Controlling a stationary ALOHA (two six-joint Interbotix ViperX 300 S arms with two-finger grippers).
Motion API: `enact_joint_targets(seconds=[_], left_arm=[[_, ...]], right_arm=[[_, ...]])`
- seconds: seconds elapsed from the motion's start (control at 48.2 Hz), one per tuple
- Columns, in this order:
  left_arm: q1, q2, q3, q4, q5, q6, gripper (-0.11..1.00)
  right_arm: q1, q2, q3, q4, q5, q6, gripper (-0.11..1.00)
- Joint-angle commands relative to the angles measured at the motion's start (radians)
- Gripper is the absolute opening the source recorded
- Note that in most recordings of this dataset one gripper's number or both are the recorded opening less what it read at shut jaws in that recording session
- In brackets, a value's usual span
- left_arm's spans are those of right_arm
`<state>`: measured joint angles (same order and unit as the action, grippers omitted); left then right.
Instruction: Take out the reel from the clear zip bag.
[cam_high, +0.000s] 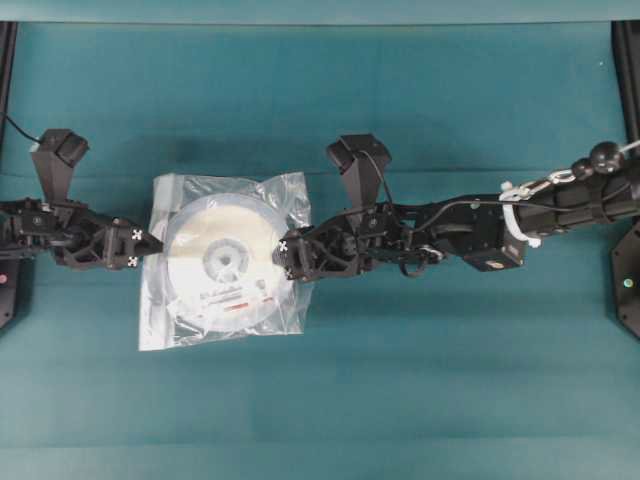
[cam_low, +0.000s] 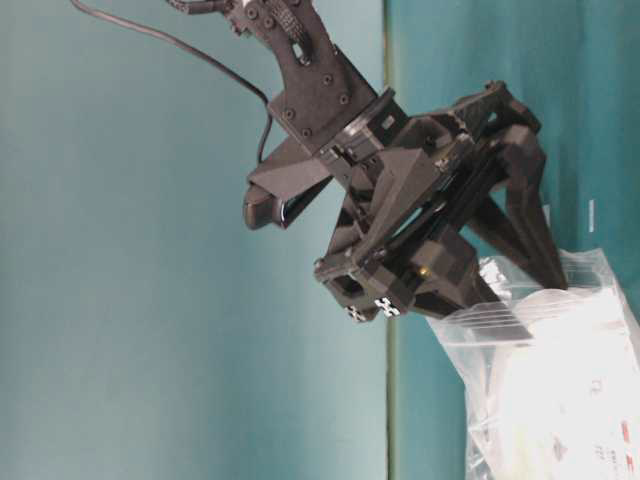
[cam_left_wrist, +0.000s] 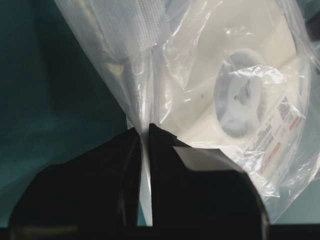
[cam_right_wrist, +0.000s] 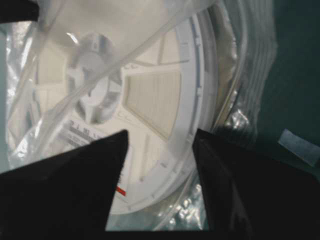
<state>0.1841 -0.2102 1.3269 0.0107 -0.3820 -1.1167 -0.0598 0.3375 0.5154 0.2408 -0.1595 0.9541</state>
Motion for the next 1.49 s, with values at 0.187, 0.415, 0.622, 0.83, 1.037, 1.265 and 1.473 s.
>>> enact_joint_targets(seconds=[0.187, 0.415, 0.622, 0.83, 1.037, 1.265, 1.473], left_arm=[[-0.002, -0.003, -0.009, 0.003, -0.003, 0.003, 0.04], [-0.002, -0.003, -0.008, 0.003, -0.002, 0.003, 0.04], [-0.002, -0.003, -0.008, 0.003, 0.014, 0.003, 0.04], [-0.002, -0.003, -0.009, 0.003, 0.015, 0.003, 0.04], [-0.002, -0.003, -0.008, 0.003, 0.015, 0.003, 0.03], [-0.002, -0.003, -0.008, 0.003, 0.015, 0.003, 0.01], [-0.002, -0.003, -0.008, 0.003, 0.017, 0.003, 0.00]], right_arm=[[-0.002, -0.005, -0.023, 0.002, 0.040, 0.009, 0.30], [-0.011, -0.005, -0.025, 0.002, 0.066, 0.006, 0.12], [-0.011, -0.012, -0.020, 0.002, 0.054, 0.005, 0.12], [-0.011, -0.037, -0.002, -0.003, 0.052, 0.003, 0.08], [-0.012, -0.066, 0.018, -0.005, 0.046, 0.002, 0.06], [-0.011, -0.087, 0.028, -0.005, 0.044, 0.000, 0.06], [-0.011, -0.117, 0.052, -0.006, 0.051, 0.000, 0.06]])
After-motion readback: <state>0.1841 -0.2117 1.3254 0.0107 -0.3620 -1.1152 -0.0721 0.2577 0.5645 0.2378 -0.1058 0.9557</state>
